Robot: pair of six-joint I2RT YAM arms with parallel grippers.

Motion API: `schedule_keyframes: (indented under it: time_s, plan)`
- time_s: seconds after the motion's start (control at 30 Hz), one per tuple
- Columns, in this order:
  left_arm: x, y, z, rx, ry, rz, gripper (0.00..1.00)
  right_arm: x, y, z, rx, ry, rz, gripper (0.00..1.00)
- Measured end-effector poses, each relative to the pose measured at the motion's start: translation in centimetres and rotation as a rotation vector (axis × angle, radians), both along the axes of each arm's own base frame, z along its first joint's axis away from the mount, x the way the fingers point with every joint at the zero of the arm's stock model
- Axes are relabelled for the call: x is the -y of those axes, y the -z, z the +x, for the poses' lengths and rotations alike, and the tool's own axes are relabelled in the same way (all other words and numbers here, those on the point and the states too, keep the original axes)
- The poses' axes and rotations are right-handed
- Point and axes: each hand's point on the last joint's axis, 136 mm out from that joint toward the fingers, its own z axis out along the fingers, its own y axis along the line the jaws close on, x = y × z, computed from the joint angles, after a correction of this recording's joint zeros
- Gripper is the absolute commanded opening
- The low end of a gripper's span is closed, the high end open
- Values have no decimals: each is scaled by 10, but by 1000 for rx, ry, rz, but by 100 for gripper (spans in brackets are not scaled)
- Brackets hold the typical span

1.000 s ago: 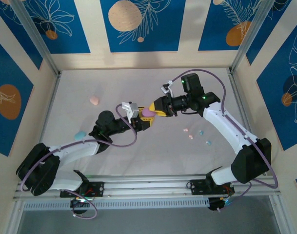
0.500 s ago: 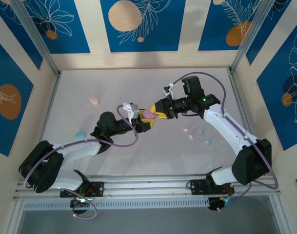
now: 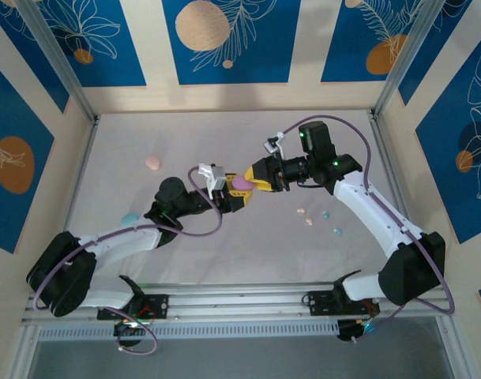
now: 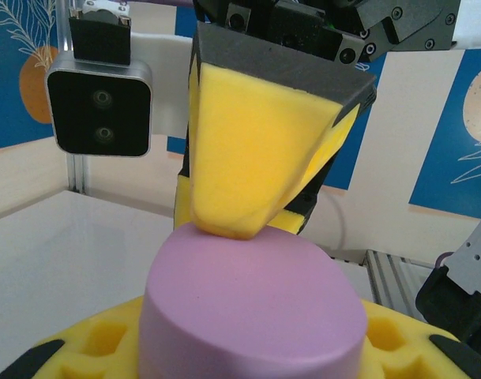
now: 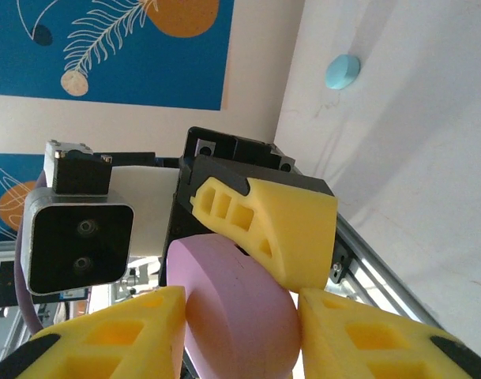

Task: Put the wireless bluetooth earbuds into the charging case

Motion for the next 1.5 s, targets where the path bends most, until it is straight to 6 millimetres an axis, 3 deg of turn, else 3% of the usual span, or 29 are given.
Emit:
schedule_keyframes:
  time_s: [0.5,0.6,0.77,1.03,1.5]
  plan:
    - [2,-3,1,-4,7,8,33,0,-4,-3,17,-14,33,46]
    - [2,-3,1,-3,7,8,32,0,-4,-4,18,-20,37,42]
    - [2,-4,1,0,9,5,33,0,-4,-6,26,-31,38,46]
    - [7,-6,2,18,13,6,34,4,-3,-20,-15,-78,74,43]
    - [9,-8,2,16,25,13,35,4,-5,-14,-51,-50,102,44]
